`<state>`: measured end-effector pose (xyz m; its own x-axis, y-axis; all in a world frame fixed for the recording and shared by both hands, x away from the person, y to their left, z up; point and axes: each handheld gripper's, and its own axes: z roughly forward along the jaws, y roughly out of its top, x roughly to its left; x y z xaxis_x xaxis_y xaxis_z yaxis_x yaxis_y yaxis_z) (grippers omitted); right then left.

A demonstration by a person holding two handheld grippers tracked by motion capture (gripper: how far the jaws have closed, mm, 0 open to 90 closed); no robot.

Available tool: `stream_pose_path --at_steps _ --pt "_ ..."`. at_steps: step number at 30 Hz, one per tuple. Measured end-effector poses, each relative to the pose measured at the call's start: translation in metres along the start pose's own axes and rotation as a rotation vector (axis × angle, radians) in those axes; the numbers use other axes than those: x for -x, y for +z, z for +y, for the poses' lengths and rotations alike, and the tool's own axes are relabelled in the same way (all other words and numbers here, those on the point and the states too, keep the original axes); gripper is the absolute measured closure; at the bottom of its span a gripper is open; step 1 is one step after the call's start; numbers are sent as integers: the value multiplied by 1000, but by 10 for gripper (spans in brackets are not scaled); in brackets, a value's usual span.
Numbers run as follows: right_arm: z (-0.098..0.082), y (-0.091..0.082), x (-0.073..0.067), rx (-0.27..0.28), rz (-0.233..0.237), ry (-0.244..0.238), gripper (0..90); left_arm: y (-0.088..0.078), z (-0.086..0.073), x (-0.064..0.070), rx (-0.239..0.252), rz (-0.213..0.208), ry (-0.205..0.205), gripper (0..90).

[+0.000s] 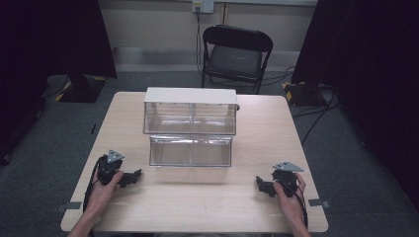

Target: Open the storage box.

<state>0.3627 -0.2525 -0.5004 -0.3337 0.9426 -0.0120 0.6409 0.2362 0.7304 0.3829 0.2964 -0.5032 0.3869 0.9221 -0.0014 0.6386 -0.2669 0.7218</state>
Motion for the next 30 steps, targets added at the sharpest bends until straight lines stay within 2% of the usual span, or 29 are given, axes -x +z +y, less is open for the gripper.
stream_pose_path --at_steps 11,13,15,16,20,30 --pt "0 0 0 -1 -1 0 99 0 0 0 0 -4 -4 27" --pt "1 -1 0 -5 1 4 141 0 0 0 0 -3 -4 27" --pt "2 -2 0 -2 2 10 150 0 0 0 0 -3 -4 27" --pt "2 -3 0 -1 17 19 146 0 0 0 0 -3 -4 27" --pt "6 -5 -2 22 14 20 141 0 0 0 0 -3 -4 27" --pt "16 -15 -14 83 63 5 140 0 0 0 0 -3 -4 27"
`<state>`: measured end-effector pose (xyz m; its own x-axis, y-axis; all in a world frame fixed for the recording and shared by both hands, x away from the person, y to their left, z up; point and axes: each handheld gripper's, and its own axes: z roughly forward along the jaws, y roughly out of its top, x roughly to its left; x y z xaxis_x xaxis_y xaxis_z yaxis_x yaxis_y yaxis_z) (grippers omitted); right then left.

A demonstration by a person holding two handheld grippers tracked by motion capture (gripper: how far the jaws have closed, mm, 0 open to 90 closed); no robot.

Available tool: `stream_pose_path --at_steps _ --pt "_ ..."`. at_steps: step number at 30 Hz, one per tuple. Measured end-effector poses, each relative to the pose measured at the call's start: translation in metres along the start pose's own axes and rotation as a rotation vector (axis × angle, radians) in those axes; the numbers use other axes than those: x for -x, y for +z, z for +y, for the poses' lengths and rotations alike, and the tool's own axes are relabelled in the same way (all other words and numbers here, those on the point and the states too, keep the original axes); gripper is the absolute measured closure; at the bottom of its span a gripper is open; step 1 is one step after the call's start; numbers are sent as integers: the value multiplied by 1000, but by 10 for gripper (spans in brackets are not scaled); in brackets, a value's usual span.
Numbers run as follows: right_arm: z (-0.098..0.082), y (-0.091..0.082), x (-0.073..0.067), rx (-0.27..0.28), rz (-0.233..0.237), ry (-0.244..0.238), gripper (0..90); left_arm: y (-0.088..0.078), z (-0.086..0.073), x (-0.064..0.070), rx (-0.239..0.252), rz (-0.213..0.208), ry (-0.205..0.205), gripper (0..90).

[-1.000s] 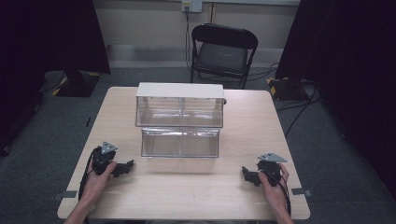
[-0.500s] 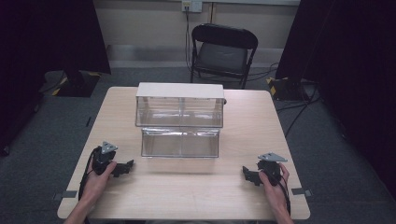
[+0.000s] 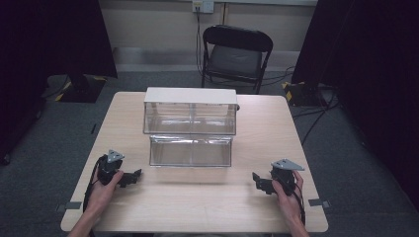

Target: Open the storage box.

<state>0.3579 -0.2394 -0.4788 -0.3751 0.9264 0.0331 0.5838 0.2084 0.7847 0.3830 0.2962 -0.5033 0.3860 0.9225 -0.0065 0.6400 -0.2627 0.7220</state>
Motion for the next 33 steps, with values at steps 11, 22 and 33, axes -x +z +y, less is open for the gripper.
stream_pose_path --at_steps 11,22,33 --pt "6 -4 -17 34 67 -29 140 0 0 0 -1 1 5 27" --pt "11 -5 -38 39 130 -68 141 0 0 0 0 0 0 27" --pt "20 -5 -60 50 187 -100 140 0 0 0 0 1 0 27"
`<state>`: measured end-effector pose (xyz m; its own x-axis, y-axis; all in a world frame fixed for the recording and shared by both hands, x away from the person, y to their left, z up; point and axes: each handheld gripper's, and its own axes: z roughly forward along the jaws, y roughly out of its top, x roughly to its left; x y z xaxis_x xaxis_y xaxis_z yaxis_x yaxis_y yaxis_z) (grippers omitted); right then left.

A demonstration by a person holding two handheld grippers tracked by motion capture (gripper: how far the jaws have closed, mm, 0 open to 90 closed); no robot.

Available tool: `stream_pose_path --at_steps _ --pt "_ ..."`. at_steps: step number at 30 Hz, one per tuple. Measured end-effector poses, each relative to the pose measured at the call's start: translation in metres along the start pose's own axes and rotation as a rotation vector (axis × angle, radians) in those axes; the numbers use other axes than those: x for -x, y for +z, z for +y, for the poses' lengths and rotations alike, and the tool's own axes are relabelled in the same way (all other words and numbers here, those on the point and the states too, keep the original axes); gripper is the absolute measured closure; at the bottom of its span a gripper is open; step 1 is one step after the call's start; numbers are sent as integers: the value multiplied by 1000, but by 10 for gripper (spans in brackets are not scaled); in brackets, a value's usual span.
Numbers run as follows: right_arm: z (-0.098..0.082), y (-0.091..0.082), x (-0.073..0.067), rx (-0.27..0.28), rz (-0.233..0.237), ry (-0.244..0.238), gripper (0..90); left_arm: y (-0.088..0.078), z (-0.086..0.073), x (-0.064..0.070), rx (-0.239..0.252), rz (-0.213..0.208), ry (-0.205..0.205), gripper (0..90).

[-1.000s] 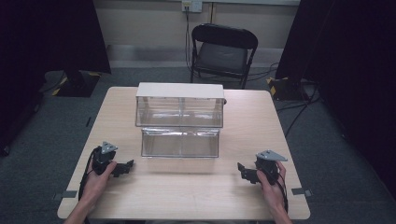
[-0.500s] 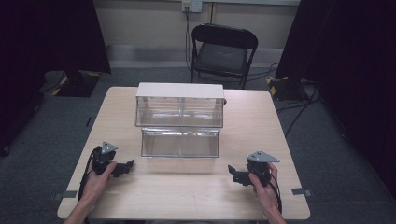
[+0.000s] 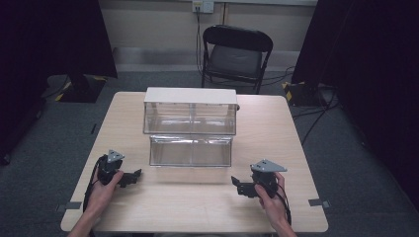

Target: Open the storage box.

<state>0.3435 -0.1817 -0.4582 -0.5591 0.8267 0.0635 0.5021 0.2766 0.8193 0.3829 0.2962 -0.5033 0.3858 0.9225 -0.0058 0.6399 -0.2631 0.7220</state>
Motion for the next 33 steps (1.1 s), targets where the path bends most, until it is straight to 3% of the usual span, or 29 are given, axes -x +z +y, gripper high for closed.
stream_pose_path --at_steps 8,11,18,26,31,33 --pt "7 5 -12 -18 21 -36 140 0 0 0 0 2 0 27" --pt "11 6 -16 0 33 -33 139 0 0 0 -1 1 1 27" --pt "22 21 -25 -24 44 -66 140 0 0 0 0 0 1 25" --pt "25 40 -24 -35 49 -29 140 0 0 0 0 -3 2 24" --pt "29 54 -27 -55 52 -57 133 0 0 -1 -1 -1 6 24" --pt "30 60 -29 -55 21 -59 129 0 0 0 -1 -2 4 24"
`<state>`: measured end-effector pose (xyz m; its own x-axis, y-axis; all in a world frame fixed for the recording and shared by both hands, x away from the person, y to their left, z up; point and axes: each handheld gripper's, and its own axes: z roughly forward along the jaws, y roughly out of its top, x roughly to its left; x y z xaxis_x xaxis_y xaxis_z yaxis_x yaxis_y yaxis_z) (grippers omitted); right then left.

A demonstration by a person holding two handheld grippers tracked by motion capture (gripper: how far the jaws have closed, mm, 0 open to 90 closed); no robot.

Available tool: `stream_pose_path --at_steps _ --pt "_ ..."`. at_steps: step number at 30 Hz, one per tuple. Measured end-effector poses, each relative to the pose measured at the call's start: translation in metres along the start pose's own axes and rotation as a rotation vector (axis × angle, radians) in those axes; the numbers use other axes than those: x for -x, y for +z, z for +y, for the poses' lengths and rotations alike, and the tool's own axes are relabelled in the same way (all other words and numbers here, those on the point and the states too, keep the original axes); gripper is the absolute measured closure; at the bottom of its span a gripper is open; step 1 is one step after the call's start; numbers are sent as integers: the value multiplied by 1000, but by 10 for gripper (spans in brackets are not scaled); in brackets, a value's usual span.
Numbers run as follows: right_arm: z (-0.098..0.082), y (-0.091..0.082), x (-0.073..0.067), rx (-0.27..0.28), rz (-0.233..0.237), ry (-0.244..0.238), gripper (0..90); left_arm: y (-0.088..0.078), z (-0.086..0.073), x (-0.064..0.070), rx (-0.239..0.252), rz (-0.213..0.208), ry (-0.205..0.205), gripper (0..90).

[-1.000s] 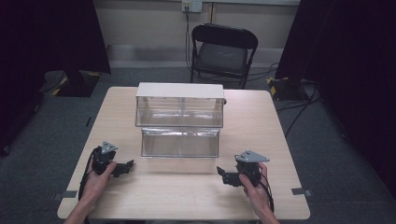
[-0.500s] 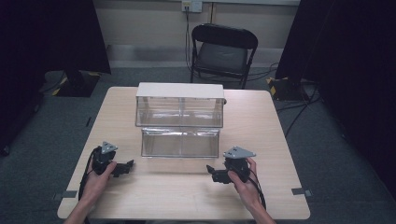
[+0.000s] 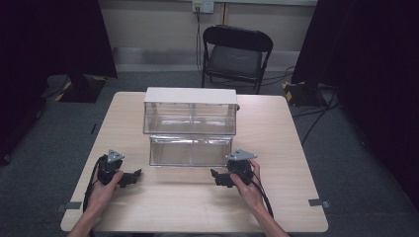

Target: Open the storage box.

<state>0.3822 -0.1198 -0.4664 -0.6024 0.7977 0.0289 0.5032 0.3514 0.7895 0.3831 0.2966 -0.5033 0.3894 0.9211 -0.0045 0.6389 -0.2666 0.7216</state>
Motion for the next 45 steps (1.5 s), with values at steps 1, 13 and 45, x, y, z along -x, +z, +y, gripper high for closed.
stream_pose_path --at_steps 1,13,45 --pt "0 0 0 0 0 0 129 0 0 0 0 -1 -2 24" --pt "-1 3 3 18 16 53 124 0 0 0 1 1 -2 24" --pt "2 -7 -2 42 14 63 112 0 0 0 0 -1 0 24"
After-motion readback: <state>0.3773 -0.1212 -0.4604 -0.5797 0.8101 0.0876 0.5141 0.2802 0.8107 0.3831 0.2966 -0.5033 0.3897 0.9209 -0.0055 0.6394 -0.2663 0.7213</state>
